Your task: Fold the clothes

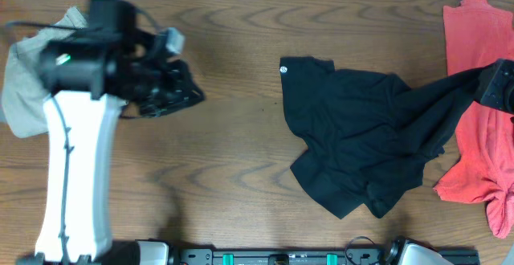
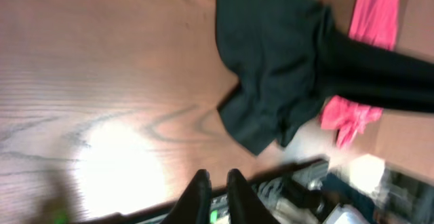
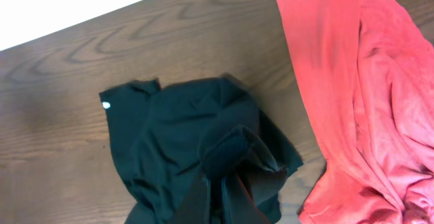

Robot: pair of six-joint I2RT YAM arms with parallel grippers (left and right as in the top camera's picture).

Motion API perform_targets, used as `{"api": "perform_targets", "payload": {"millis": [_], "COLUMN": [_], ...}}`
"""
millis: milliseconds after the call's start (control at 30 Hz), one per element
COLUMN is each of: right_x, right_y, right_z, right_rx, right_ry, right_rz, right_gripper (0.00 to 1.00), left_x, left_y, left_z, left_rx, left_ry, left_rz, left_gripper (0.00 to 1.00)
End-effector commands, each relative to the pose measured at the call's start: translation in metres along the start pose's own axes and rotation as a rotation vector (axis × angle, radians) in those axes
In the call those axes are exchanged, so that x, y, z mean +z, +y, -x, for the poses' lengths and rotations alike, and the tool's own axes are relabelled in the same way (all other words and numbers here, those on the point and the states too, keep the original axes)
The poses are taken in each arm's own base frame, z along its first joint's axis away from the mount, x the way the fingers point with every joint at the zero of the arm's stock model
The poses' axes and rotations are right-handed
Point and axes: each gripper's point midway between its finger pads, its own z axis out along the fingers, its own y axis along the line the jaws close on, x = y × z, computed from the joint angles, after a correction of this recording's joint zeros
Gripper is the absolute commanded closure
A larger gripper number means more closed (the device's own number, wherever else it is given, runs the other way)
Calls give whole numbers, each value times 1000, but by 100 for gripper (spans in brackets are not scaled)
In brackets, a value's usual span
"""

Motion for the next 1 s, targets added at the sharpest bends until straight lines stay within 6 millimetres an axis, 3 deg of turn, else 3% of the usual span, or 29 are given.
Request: {"api": "perform_targets", "payload": {"millis": [0, 67, 167, 467, 667, 733, 967], "right_x": [0, 0, 1, 1, 6, 11, 19], "right_y": [-2, -2, -3, -3, -9, -10, -12], "right_z": [2, 1, 1, 0, -6, -10, -16], "right_rx": [-3, -2, -2, -1, 0, 3, 10], "right_ry": [-1, 4, 7, 10, 40, 59, 97], "right_rz": [-20, -20, -21, -21, -49, -49, -52], "right_gripper": [91, 83, 82, 81, 81, 81, 78], "left_x": [31, 52, 85, 186, 225, 235, 272], "left_y": [-10, -12, -14, -9, -9, -11, -13], "left_z": [-12, -19, -27, -61, -87, -93, -116], "left_rx": [46, 60, 91, 215, 286, 310, 364], "left_ry": [127, 191, 260, 388, 443, 453, 523], "left_rz": [-25, -16, -8, -1, 0, -2, 17], "left_gripper": [73, 63, 53, 48, 48, 41, 36]}}
